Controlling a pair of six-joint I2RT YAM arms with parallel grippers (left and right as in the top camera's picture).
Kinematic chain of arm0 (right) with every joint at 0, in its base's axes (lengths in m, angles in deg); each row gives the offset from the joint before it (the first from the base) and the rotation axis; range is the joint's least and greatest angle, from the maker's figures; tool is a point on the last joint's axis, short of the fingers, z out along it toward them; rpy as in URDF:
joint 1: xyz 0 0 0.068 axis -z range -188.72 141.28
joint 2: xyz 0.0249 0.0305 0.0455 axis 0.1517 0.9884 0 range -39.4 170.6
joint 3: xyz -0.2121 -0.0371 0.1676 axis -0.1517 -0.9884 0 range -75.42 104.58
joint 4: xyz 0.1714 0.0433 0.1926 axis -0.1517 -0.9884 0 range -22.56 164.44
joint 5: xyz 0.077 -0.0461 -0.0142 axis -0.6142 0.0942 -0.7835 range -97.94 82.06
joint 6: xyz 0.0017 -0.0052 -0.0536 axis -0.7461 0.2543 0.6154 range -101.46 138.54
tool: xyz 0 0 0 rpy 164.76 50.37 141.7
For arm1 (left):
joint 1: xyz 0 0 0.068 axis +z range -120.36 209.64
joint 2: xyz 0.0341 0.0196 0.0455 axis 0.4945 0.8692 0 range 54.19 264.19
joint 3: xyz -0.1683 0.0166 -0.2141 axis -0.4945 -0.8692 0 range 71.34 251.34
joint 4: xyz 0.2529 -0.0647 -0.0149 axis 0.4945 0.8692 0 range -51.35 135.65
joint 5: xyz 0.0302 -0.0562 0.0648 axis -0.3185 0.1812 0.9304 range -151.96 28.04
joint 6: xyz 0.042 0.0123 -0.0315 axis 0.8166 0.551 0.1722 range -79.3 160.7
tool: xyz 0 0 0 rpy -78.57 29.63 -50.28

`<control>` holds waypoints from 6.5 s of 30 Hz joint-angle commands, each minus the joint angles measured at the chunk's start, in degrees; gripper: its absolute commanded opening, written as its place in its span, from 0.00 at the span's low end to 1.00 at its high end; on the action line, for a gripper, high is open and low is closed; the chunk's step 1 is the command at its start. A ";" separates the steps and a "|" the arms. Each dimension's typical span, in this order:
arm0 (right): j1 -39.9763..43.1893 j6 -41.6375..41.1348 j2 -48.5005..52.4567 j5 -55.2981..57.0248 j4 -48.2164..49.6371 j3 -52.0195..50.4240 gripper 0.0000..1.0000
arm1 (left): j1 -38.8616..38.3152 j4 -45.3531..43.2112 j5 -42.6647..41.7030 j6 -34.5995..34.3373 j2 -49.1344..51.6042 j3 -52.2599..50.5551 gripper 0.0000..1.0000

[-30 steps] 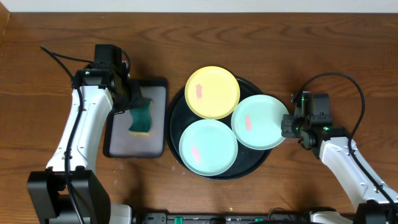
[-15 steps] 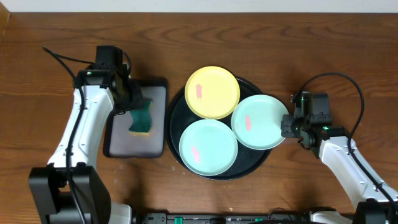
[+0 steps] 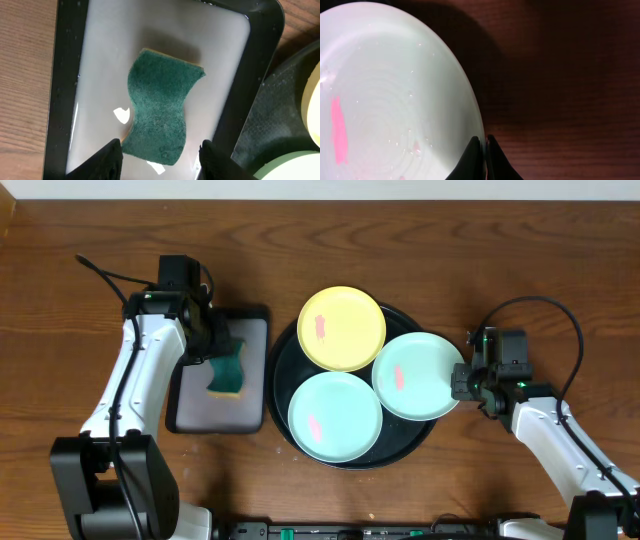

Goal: Clean dirty plates on tray and stack at the side
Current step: 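Grasp the green sponge in the basin with the left gripper, then lift the green sponge out of the basin with the left gripper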

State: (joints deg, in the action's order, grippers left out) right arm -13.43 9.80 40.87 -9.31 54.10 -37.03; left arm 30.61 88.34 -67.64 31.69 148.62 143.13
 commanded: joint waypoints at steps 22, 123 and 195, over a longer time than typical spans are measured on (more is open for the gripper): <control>0.11 -0.44 0.48 -0.63 0.87 -0.61 0.04 | 0.20 -13.18 0.28 -0.72 0.44 -12.98 0.51; 0.13 -0.42 0.48 -2.32 0.61 -0.61 0.24 | 0.20 -10.05 -0.15 -3.08 -31.58 -14.67 0.08; 0.13 0.20 -1.09 -0.15 0.81 -0.57 0.01 | 0.20 -12.63 -0.13 -3.04 -25.09 -14.67 0.07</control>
State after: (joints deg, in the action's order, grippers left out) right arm -13.43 9.83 40.87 -10.47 54.96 -37.25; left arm 30.61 76.54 -68.03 27.67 123.57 128.16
